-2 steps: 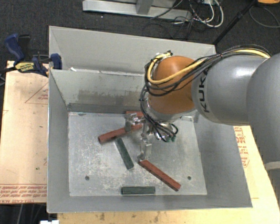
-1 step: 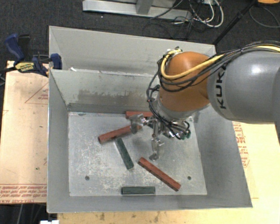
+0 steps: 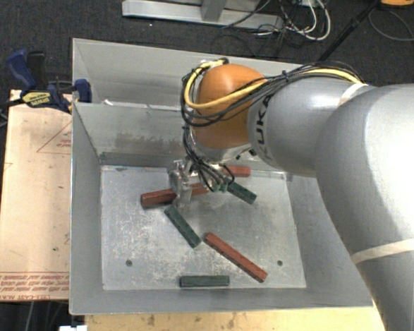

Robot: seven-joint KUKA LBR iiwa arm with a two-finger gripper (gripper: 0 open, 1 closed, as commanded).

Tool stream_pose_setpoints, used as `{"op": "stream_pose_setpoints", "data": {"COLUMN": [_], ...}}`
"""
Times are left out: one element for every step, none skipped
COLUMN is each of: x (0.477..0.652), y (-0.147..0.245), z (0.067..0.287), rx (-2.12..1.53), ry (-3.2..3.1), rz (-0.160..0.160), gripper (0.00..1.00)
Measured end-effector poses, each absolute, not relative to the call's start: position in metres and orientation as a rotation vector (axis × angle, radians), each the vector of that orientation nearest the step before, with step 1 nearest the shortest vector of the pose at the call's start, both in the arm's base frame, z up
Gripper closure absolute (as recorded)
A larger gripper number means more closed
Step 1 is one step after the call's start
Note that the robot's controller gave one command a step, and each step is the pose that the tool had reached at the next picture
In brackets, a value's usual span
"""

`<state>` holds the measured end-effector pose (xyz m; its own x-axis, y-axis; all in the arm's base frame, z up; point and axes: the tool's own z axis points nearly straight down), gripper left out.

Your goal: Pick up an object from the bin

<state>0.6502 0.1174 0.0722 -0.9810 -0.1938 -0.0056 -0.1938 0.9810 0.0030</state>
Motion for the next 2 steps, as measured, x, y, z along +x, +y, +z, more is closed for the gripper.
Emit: {"op": "stream_pose_setpoints", "data": {"x": [0.650, 0.638], "y": [0.117, 0.125], "z": [0.072, 0.214], "rx": [-0.304, -0.214], "ry": [3.122, 3.129], "rz": [0.006, 0.003], "gripper": [1.00, 1.00]}}
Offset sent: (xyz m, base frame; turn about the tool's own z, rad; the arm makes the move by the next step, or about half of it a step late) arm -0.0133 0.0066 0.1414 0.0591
